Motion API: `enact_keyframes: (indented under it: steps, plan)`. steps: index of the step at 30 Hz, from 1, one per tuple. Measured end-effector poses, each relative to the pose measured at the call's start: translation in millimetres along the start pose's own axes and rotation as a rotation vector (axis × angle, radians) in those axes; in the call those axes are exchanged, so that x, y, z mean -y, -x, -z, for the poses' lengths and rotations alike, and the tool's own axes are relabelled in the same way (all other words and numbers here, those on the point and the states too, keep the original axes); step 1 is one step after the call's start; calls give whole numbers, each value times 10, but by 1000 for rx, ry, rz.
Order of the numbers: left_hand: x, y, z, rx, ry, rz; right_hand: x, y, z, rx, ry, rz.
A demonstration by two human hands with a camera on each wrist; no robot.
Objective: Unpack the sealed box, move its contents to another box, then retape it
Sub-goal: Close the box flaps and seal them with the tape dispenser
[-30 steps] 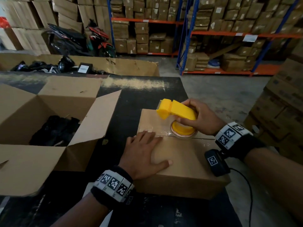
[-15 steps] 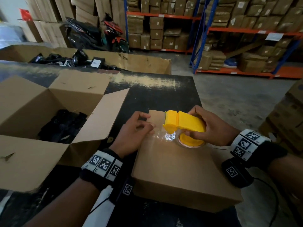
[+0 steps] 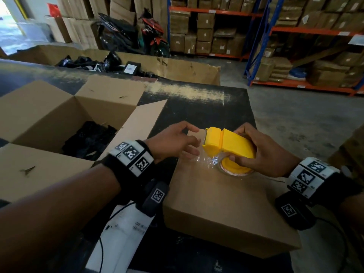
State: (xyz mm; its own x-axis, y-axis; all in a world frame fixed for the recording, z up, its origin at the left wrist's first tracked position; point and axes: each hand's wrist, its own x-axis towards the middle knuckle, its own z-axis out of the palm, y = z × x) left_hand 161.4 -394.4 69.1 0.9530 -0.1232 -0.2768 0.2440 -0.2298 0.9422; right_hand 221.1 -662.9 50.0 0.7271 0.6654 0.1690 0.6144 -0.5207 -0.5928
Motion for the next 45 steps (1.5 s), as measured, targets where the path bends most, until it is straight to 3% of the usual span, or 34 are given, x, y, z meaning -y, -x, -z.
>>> enact_keyframes:
  steps: [3, 7, 20, 35, 39, 45]
  plan:
    - [-42, -44, -38, 63, 122, 75, 2, -21, -20, -5, -7, 18]
    - [-41, -89, -25, 21, 220, 67, -13, -25, -36, 5, -15, 5]
    - [70, -121, -28, -138, 74, 50, -4, -56, 54, 134, 169, 188]
    - [207, -91, 44, -246, 77, 83, 56, -59, 201, 272, 223, 197]
    - [263, -38, 123, -327, 8, 70, 45, -67, 260, 316, 216, 168]
    - [379, -64, 157, -334, -51, 116, 212, -284, 213, 421, 329, 135]
